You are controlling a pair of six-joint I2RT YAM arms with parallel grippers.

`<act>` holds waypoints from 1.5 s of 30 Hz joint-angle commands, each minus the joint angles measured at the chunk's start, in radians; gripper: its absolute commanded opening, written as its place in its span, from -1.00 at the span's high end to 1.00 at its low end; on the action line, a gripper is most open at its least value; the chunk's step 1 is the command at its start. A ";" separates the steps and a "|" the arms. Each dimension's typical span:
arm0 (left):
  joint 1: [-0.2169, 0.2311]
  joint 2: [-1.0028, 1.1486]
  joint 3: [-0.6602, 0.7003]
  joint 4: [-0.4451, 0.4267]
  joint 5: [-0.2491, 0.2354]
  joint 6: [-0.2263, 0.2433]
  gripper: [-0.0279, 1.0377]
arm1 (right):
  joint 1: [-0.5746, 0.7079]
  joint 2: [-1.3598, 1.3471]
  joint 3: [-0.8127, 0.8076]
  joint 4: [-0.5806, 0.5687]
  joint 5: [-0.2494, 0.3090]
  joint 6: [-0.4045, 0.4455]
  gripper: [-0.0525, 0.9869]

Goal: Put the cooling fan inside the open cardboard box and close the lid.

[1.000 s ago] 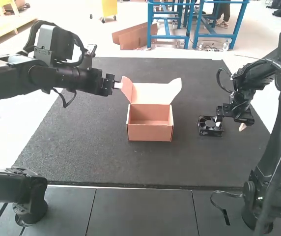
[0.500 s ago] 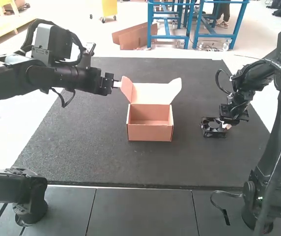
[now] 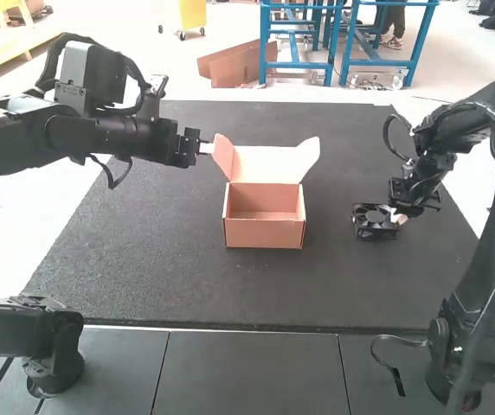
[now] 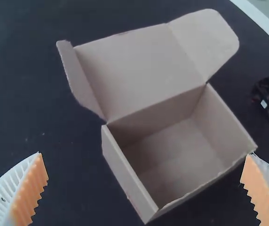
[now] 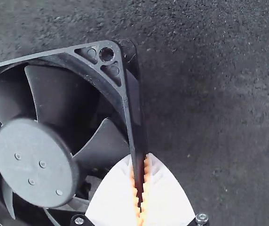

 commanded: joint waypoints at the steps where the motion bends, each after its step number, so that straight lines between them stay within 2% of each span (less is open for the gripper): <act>1: 0.000 -0.024 0.002 0.008 -0.008 -0.004 -0.87 | 0.011 -0.153 0.064 -0.040 -0.062 0.032 0.92; 7: 0.000 -0.023 -0.001 0.017 -0.008 -0.002 -0.87 | 0.043 -0.340 0.059 -0.122 -0.062 0.113 0.92; 11: 0.000 -0.024 -0.009 0.020 -0.008 -0.002 -0.87 | 0.075 -0.443 0.052 -0.135 -0.070 0.210 0.92; 13: 0.000 -0.023 -0.012 0.022 -0.008 -0.004 -0.87 | 0.098 -0.475 0.053 -0.177 -0.076 0.240 0.92; 19: 0.000 -0.024 -0.017 0.016 -0.008 -0.002 -0.87 | 0.212 -0.510 0.073 -0.283 -0.122 0.342 0.92; 22: 0.000 -0.027 -0.017 0.008 -0.008 -0.001 -0.87 | 0.281 -0.510 0.093 -0.307 -0.124 0.372 0.91; 34: -0.005 -0.070 -0.011 -0.076 -0.008 0.016 -0.87 | 0.537 -0.426 0.130 -0.290 -0.117 0.449 0.91; 40: -0.006 -0.110 -0.011 -0.157 -0.008 0.039 -0.87 | 0.578 -0.334 0.167 -0.226 -0.110 0.470 0.91; 45: -0.008 -0.148 -0.009 -0.193 -0.008 0.044 -0.87 | 0.585 -0.245 0.216 -0.181 -0.102 0.481 0.91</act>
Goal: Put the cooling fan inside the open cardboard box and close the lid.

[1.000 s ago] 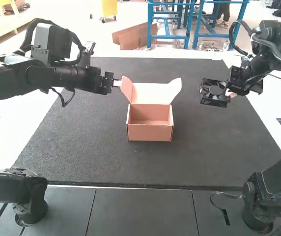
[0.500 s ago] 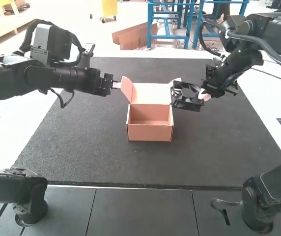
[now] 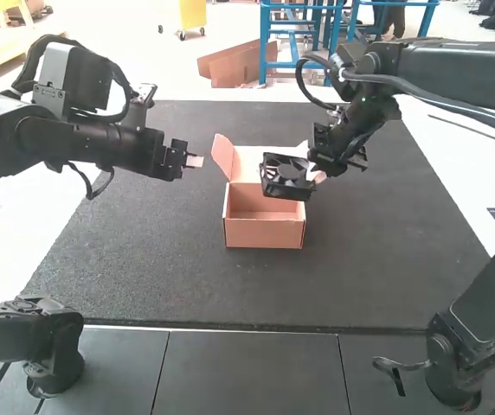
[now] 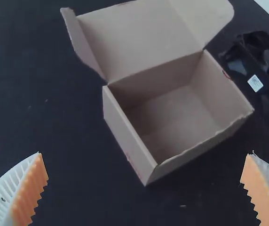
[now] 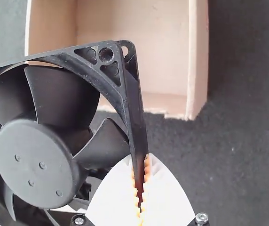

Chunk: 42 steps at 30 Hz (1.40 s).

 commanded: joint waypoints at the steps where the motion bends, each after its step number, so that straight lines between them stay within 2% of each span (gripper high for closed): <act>1: -0.006 -0.036 -0.008 -0.009 -0.007 0.018 -0.87 | 0.015 0.038 0.064 0.020 0.001 0.024 0.91; 11: -0.006 -0.057 -0.016 -0.018 -0.007 0.016 -0.87 | 0.062 0.183 0.174 0.051 0.002 0.095 0.91; 16: -0.008 -0.057 -0.016 -0.012 -0.007 0.016 -0.87 | 0.084 0.229 0.196 0.078 0.051 0.112 0.91; 20: -0.006 -0.057 -0.016 -0.009 -0.007 0.016 -0.87 | 0.096 0.249 0.191 0.092 0.128 0.112 0.91; 24: -0.005 -0.057 -0.016 -0.007 -0.007 0.018 -0.87 | 0.096 0.273 0.191 0.104 0.162 0.101 0.91; 42: -0.006 -0.057 -0.016 0.011 -0.007 0.018 -0.87 | 0.127 0.371 0.162 0.126 0.180 0.081 0.91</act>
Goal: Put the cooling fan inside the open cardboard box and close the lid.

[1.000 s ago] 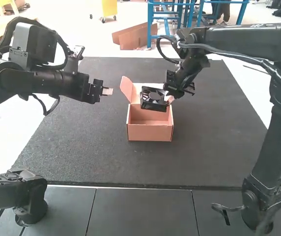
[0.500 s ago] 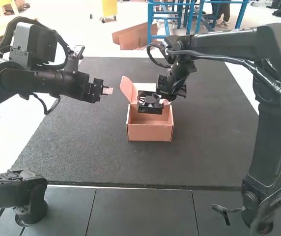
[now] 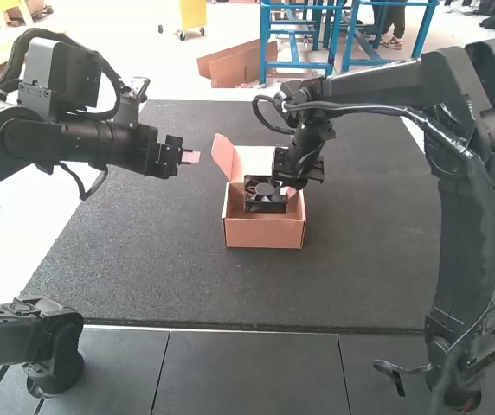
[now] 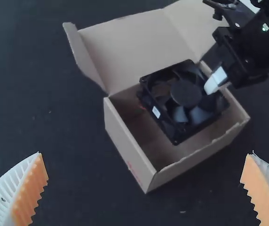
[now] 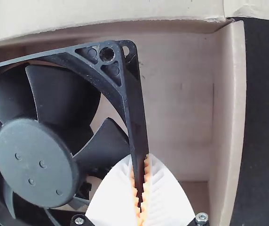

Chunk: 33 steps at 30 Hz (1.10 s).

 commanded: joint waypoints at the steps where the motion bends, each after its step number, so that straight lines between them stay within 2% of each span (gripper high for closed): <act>1: -0.006 -0.019 -0.016 0.008 -0.005 0.011 -0.87 | 0.026 0.001 0.001 0.014 0.007 -0.010 0.91; 22: -0.002 -0.022 -0.010 0.014 -0.005 0.011 -0.87 | 0.038 0.021 -0.050 0.053 0.037 -0.009 0.90; 25: 0.000 -0.028 -0.008 0.012 -0.005 0.011 -0.87 | 0.034 0.021 -0.045 0.067 0.024 -0.006 0.62; 27: 0.000 -0.032 -0.008 0.011 -0.005 0.010 -0.87 | 0.034 0.019 -0.034 0.070 0.021 -0.007 0.31; 31: 0.000 -0.035 -0.008 0.026 -0.006 0.003 -0.87 | 0.032 0.021 0.002 0.064 -0.001 -0.021 -0.01; 33: 0.000 -0.035 -0.003 0.035 -0.019 -0.021 -0.87 | 0.024 0.015 0.044 0.054 -0.015 -0.035 -0.07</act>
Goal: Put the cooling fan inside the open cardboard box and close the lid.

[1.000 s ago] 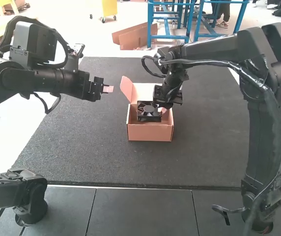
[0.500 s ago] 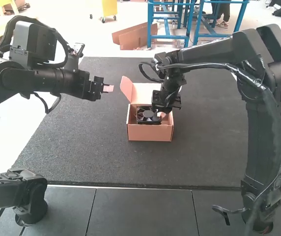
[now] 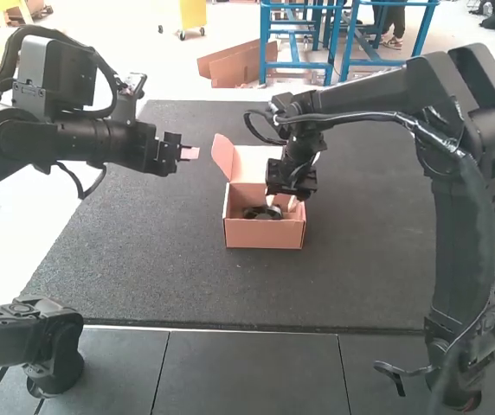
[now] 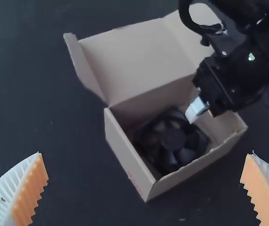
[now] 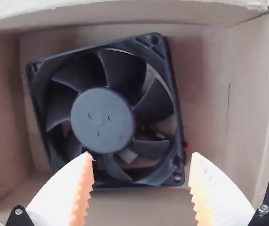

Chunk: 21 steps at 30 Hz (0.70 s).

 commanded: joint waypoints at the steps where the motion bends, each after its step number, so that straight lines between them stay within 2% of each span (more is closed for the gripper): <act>1: 0.000 -0.016 0.000 0.014 -0.024 -0.031 -0.87 | -0.012 -0.011 0.102 -0.008 -0.054 -0.020 -0.08; 3: 0.000 -0.015 -0.003 0.029 -0.065 -0.060 -0.87 | -0.024 -0.020 0.184 -0.031 -0.112 -0.023 -0.16; 5: 0.002 -0.010 -0.006 0.049 -0.132 -0.068 -0.87 | -0.043 -0.029 0.281 -0.051 -0.168 -0.023 -0.23; 8: 0.011 0.010 -0.002 0.069 -0.151 -0.077 -0.87 | -0.081 -0.046 0.408 -0.097 -0.206 -0.044 -0.53; 10: 0.020 0.030 0.003 0.078 -0.154 -0.084 -0.87 | -0.105 -0.055 0.471 -0.160 -0.198 -0.103 -0.61; 12: 0.028 0.053 0.015 0.080 -0.159 -0.089 -0.87 | -0.131 -0.062 0.502 -0.255 -0.160 -0.247 -0.73; 14: 0.040 0.085 0.032 0.075 -0.166 -0.092 -0.87 | -0.158 -0.081 0.488 -0.294 -0.152 -0.307 -0.82; 18: 0.078 0.156 0.066 0.068 -0.185 -0.098 -0.87 | -0.213 -0.198 0.361 -0.232 -0.132 -0.416 -0.82; 21: 0.118 0.208 0.081 0.071 -0.186 -0.100 -0.87 | -0.227 -0.310 0.197 -0.111 -0.076 -0.482 -0.82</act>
